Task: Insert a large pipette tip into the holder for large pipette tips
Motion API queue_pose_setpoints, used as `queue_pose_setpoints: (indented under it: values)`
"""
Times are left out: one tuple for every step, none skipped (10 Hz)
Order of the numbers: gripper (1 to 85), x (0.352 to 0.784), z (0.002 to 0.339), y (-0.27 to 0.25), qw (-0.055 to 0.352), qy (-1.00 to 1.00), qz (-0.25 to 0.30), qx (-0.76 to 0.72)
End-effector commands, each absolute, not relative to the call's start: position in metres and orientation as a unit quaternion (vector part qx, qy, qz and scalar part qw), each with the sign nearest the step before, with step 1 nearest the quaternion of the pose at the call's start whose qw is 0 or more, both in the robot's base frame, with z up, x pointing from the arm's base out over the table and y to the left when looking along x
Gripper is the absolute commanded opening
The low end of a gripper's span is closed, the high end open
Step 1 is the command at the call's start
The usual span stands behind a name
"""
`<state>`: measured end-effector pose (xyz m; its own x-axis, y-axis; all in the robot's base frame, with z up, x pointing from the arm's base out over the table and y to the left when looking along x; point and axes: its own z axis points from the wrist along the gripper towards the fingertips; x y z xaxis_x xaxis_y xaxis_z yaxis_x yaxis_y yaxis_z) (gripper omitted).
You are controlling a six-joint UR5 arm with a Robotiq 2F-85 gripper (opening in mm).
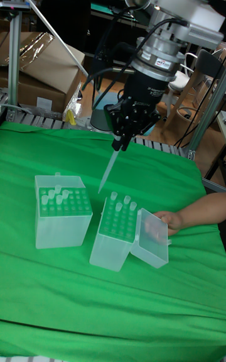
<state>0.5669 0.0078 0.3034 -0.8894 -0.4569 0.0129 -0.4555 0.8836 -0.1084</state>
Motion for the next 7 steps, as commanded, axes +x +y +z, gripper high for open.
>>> queue_pose_setpoints:
  values:
    - [1.0, 0.576, 0.313, 0.038, 0.006, 0.974, -0.043, -0.222]
    - [1.0, 0.583, 0.317, 0.045, 0.011, 0.973, -0.047, -0.228]
    - [1.0, 0.588, 0.32, 0.053, 0.013, 0.972, -0.044, -0.23]
    - [1.0, 0.594, 0.321, 0.064, 0.02, 0.972, -0.038, -0.23]
    - [1.0, 0.601, 0.32, 0.073, 0.029, 0.971, -0.036, -0.234]
    - [1.0, 0.608, 0.317, 0.087, 0.04, 0.971, -0.023, -0.234]
    - [1.0, 0.614, 0.311, 0.095, 0.05, 0.97, -0.017, -0.235]
